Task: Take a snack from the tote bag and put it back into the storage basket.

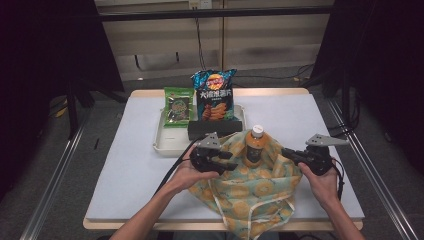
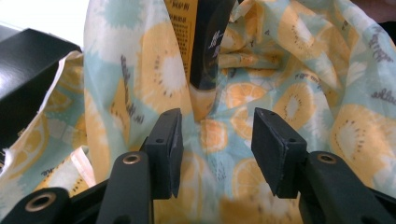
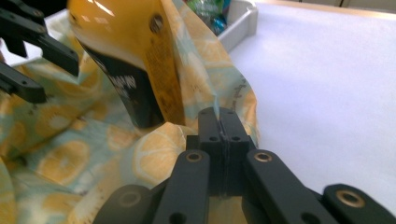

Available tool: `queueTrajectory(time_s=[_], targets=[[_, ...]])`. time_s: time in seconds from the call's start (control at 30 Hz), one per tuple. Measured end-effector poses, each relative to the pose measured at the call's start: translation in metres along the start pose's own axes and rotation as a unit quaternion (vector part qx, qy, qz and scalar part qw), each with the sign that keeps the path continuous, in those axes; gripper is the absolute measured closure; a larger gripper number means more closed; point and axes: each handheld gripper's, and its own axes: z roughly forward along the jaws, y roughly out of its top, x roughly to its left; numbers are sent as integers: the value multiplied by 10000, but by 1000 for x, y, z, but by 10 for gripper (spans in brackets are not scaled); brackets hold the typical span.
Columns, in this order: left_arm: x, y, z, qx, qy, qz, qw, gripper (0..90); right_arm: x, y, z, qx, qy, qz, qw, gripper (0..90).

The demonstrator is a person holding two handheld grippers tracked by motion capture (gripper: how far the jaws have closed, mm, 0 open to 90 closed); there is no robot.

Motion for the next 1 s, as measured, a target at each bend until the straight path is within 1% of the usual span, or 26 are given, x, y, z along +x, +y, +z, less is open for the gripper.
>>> queueTrajectory(time_s=[0.03,0.07,0.13,0.2,0.23,0.27,0.33,0.37,0.43,0.47,0.5,0.53,0.57,0.6,0.63,0.7,0.73,0.8,0.83,0.87,0.93,1.0], targets=[[0,-1,1,-15,0,-30,10000,530,-1,-2,0,46,-6,-1,10000,899],[1,-1,0,43,7,4,10000,528,-1,-3,0,75,-28,-30,10000,899],[2,-4,2,67,14,-54,10000,520,-1,-7,0,218,-103,-140,9996,899],[4,-8,4,173,21,-51,9998,517,-2,-12,-1,313,-133,-196,9992,899],[5,-10,6,172,35,-80,9998,517,-3,-16,-1,354,-162,-143,9991,900],[5,-11,6,230,25,-59,9997,517,-5,-19,-1,360,-173,-124,9991,899],[5,-12,7,233,30,-59,9997,517,-6,-21,-1,373,-182,-84,9991,900],[4,-14,8,291,56,-98,9995,517,-7,-23,-2,384,-155,-102,9991,899],[4,-16,10,291,1,-74,9995,518,-6,-25,-1,471,-164,-126,9987,899],[3,-16,11,369,9,-27,9993,518,-6,-26,0,514,-174,-164,9984,899],[2,-18,13,388,-1,-7,9992,521,-6,-27,0,527,-178,-138,9984,899],[2,-18,15,482,-1,28,9988,523,-7,-29,1,545,-180,-140,9983,899],[1,-19,17,500,-8,36,9987,523,-8,-30,2,557,-216,-112,9982,898],[0,-19,18,474,-11,35,9989,523,-9,-30,2,565,-201,-108,9981,897],[0,-18,17,534,3,41,9986,523,-9,-31,3,584,-210,-100,9980,894],[-1,-16,15,322,5,24,9995,522,-10,-32,4,617,-190,-89,9979,882],[-1,-14,14,269,-7,17,9996,522,-9,-32,3,592,-181,-91,9980,867],[-3,-8,7,113,10,10,9999,524,-9,-31,3,510,-160,-98,9985,841],[-4,-5,5,3,-23,40,10000,525,-9,-30,2,441,-171,-107,9988,827],[-5,-2,4,-102,-46,17,9999,526,-8,-28,1,393,-155,-90,9991,812],[-7,5,0,-227,-58,79,9997,523,-7,-25,-2,305,-150,-113,9994,762],[-8,12,-1,-408,-66,79,9991,514,-6,-21,-5,154,-99,-130,9997,731]])
